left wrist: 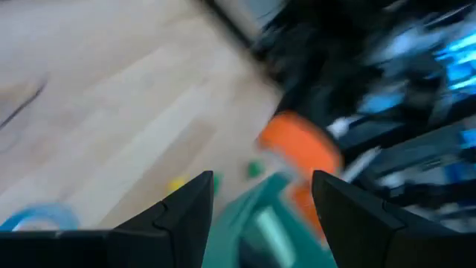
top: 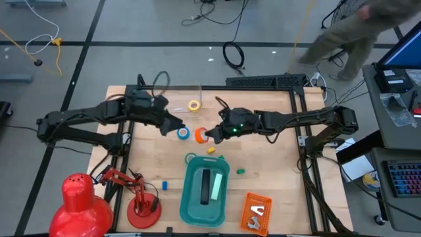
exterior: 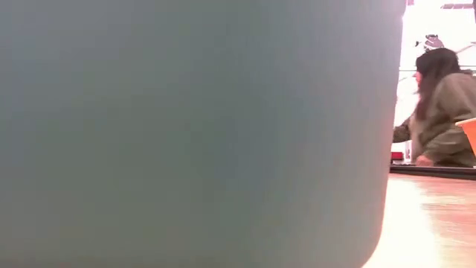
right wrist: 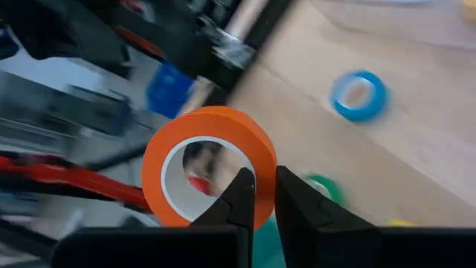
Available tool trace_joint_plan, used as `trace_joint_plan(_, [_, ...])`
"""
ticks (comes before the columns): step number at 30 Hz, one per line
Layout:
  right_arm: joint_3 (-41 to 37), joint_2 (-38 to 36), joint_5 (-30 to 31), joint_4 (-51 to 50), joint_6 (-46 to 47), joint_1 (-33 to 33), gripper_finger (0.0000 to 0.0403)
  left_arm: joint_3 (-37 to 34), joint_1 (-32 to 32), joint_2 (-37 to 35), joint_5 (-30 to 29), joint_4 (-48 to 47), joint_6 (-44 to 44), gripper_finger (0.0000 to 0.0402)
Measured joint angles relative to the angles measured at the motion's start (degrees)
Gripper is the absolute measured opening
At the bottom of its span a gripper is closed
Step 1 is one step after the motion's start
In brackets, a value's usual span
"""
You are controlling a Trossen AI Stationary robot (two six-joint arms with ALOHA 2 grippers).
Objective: Pick and place Stapler, Stapler remover, tape
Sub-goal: Put the orange tape into the transparent bin
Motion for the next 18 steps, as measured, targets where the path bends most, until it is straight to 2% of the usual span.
trace_joint_plan(8, [0.0,0.0,-1.1,14.6,0.2,0.0,0.0023,0.0,0.8,-1.3,8.7,15.8,-4.5,0.023])
trace_joint_plan(18, [0.0,0.0,0.5,23.9,-3.4,0.2,0.0023,0.0,0.6,-1.1,11.5,21.8,-7.6,0.023])
